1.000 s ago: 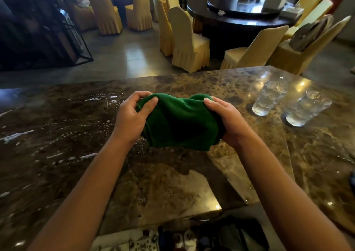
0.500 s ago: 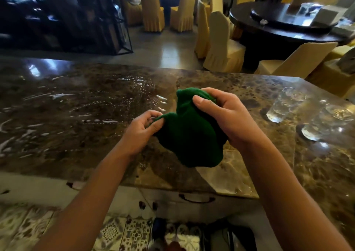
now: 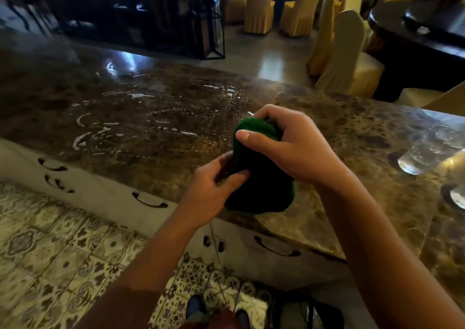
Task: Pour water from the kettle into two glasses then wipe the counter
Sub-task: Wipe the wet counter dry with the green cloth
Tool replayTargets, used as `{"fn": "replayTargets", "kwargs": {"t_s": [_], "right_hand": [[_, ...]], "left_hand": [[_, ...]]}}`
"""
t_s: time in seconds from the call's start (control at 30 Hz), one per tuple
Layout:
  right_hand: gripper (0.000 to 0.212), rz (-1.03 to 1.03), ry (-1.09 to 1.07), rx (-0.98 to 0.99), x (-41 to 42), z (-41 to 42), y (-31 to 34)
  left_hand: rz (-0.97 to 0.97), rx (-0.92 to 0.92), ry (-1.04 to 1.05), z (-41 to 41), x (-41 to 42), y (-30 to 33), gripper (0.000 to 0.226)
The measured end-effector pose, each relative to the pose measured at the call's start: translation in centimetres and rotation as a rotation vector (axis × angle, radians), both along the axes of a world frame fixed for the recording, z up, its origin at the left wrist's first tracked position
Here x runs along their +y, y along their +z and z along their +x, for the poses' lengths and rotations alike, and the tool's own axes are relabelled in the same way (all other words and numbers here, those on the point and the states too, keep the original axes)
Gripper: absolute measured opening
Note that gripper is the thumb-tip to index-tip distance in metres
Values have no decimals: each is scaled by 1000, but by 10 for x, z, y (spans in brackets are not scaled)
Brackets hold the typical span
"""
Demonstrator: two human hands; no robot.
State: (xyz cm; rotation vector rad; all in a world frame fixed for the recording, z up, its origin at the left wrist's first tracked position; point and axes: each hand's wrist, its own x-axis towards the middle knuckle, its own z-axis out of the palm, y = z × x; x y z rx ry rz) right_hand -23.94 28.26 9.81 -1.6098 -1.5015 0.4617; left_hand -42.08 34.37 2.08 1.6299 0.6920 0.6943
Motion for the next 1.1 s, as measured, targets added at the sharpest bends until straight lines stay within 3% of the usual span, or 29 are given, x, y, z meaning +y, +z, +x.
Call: {"fn": "replayTargets", "kwargs": {"t_s": [0.1, 0.33, 0.43, 0.53, 0.6, 0.67, 0.73, 0.83, 0.93, 1.1], "right_hand": [[27, 2, -35, 18, 10, 4, 3], [24, -5, -68, 150, 30, -7, -7], [24, -14, -141, 161, 39, -14, -15], [24, -28, -203, 78, 49, -24, -26], [26, -125, -208, -25, 57, -31, -34], [39, -244, -147, -63, 63, -41, -41], [55, -301, -63, -9, 69, -55, -45], [65, -431, 91, 60, 83, -81, -50], [63, -537, 227, 103, 94, -103, -67], [50, -310, -64, 335, 91, -123, -82]], "left_hand": [[-48, -20, 4, -12, 4, 9, 31], [-220, 20, -126, -44, 11, 7, 38], [-197, 43, -137, -60, 19, 9, 35], [-44, 121, -70, -82, 32, 18, 27], [213, 205, 9, -96, 42, 22, 25], [437, 239, 19, -109, 51, 26, 29], [472, 172, -54, -120, 58, 31, 30], [393, 42, -191, -136, 68, 36, 23], [140, -56, -228, -148, 74, 41, 29], [48, -146, -61, -159, 87, 40, 27]]}}
